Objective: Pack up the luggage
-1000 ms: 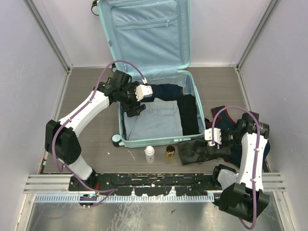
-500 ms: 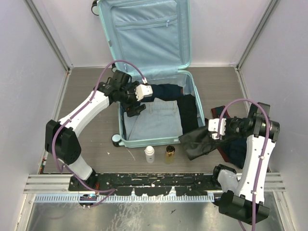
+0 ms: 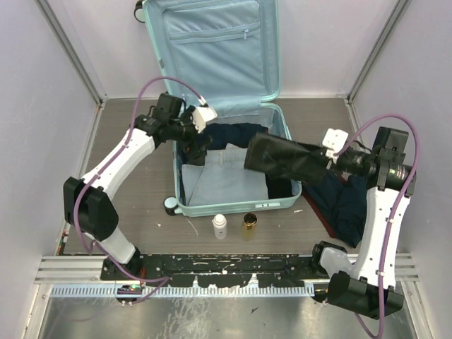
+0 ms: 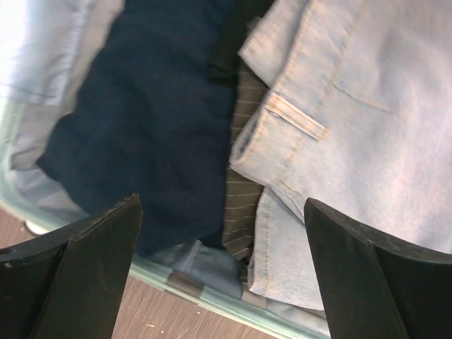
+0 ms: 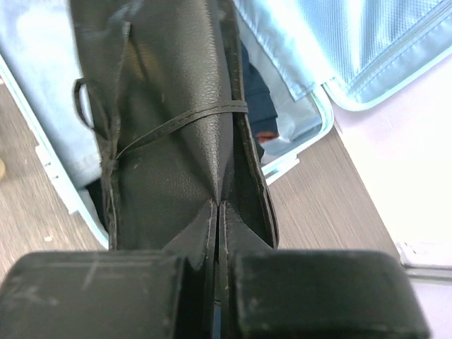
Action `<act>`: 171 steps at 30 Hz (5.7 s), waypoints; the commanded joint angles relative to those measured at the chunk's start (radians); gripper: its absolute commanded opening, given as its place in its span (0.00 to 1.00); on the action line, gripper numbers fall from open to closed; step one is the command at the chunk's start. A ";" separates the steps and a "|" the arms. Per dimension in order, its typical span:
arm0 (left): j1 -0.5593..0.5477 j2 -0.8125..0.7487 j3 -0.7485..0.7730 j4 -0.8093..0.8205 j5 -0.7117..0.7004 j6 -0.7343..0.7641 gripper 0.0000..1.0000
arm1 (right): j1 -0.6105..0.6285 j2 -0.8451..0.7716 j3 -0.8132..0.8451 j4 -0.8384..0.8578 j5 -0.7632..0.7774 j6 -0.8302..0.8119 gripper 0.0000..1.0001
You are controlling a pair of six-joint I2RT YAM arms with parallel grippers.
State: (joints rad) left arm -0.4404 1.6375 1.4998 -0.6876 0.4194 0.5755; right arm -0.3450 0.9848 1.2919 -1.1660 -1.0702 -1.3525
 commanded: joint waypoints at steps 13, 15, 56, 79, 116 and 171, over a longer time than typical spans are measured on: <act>0.098 0.019 0.152 0.098 0.064 -0.268 0.98 | 0.353 0.389 0.193 0.419 0.133 0.268 0.01; 0.100 0.017 0.145 0.105 0.062 -0.278 0.98 | 0.374 0.483 0.277 0.383 0.153 0.200 0.01; 0.173 -0.165 -0.088 0.081 0.165 -0.195 0.98 | 0.489 1.052 0.773 0.471 0.325 0.162 0.99; -0.047 -0.520 -0.355 -0.060 0.257 -0.042 0.98 | 0.495 -0.096 -0.231 0.501 0.015 0.655 1.00; -0.052 -0.386 -0.255 -0.077 0.159 0.012 0.99 | 0.861 -0.094 -0.848 0.876 0.047 0.486 0.93; -0.017 -0.340 -0.289 0.048 0.192 -0.114 0.98 | 0.541 0.701 0.333 0.016 0.699 1.093 0.01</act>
State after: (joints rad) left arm -0.4625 1.3376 1.2404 -0.6876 0.5674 0.4831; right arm 0.1978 1.6531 1.5223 -1.1030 -0.3679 -0.3061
